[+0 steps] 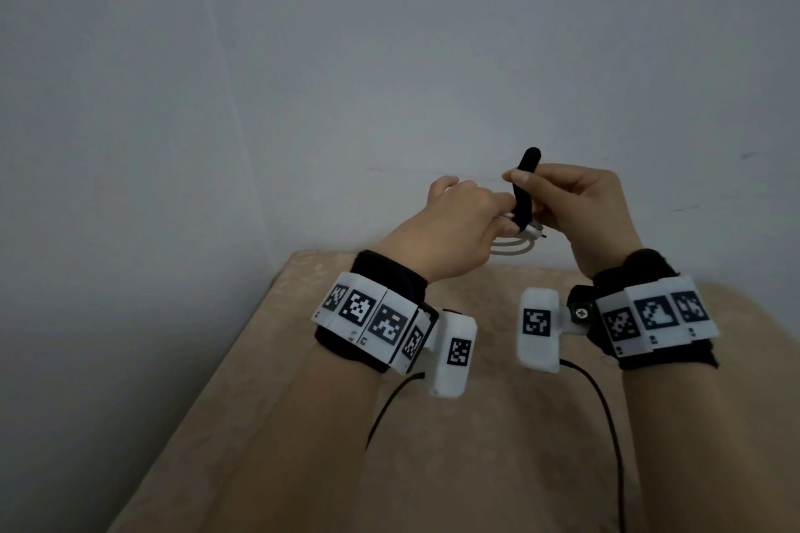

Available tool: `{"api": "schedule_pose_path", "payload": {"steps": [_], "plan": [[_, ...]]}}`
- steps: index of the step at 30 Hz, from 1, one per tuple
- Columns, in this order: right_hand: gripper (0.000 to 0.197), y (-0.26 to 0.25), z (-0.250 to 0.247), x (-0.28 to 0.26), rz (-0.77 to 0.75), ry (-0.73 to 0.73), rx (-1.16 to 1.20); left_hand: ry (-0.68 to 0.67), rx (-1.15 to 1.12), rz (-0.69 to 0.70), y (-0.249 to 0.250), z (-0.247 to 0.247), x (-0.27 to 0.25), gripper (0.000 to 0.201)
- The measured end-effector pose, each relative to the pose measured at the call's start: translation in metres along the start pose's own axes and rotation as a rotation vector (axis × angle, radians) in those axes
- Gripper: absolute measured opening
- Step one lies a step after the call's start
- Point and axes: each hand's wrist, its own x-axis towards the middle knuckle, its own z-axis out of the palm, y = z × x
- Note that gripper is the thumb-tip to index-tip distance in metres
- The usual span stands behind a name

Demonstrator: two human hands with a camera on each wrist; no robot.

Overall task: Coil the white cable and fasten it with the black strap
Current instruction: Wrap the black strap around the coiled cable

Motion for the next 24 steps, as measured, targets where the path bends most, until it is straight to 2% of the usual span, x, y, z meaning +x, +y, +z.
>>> {"api": "schedule_pose_path", "payload": {"steps": [4,9,18,22,24], "plan": [[0.010,0.003,0.003,0.000,-0.027,0.006,-0.040,0.015,0.010,0.021,0.001,-0.003,0.000,0.017],[0.011,0.004,0.011,0.002,-0.016,-0.010,-0.044,0.024,0.049,-0.040,0.002,-0.005,0.000,0.014],[0.023,0.002,0.008,0.004,0.073,0.029,-0.051,0.068,-0.007,-0.108,0.010,0.006,0.005,0.034],[0.019,0.002,0.008,0.003,0.116,0.037,-0.035,0.146,-0.157,-0.134,0.009,0.010,0.003,0.018],[0.013,0.002,0.010,0.003,0.146,0.041,-0.003,0.178,-0.237,-0.129,0.008,0.008,0.001,0.024]]}}
